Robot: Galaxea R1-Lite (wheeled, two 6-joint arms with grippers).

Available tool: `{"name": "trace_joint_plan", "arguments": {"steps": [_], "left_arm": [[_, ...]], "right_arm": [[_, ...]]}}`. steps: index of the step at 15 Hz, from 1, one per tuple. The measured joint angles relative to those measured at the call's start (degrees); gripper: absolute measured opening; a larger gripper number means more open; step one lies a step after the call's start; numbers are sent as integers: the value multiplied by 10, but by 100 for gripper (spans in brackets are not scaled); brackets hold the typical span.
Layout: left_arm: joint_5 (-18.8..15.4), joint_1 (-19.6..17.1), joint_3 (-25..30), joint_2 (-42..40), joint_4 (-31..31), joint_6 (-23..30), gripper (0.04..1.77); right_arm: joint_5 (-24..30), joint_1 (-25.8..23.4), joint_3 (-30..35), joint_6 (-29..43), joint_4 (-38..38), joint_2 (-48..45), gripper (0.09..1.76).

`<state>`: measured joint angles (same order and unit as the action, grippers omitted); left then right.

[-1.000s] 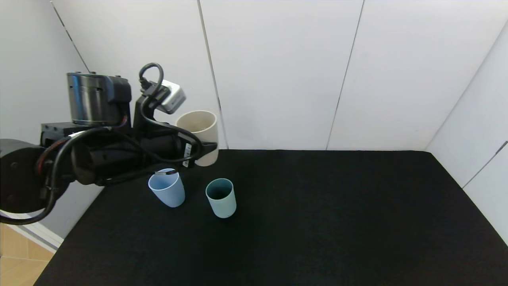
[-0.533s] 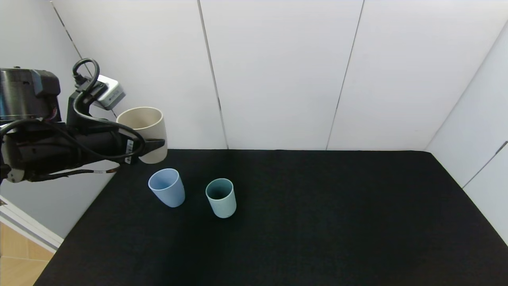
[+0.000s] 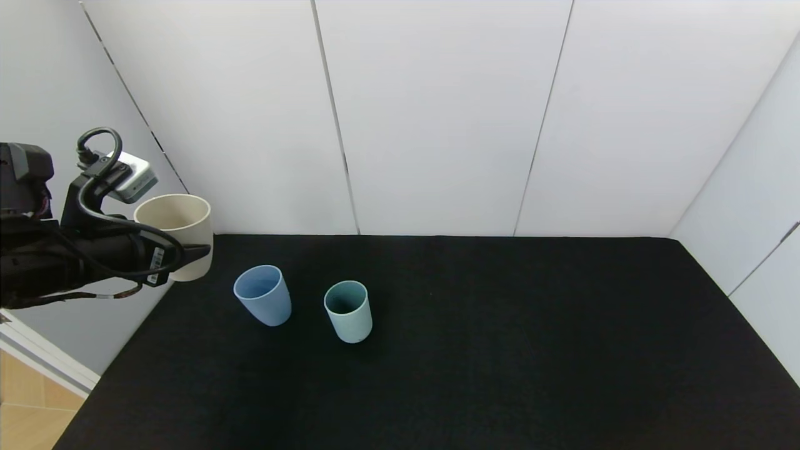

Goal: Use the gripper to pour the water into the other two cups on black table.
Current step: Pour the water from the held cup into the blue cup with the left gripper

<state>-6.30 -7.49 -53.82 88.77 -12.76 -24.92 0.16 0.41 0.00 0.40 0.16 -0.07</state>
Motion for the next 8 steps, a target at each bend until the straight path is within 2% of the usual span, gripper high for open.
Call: {"name": "trace_joint_plan", "arguments": {"steps": [8], "left_arm": [[-20, -40, 49, 4, -2, -73, 120]], "right_arm": [[0, 0, 0, 0, 0, 0, 171]]}}
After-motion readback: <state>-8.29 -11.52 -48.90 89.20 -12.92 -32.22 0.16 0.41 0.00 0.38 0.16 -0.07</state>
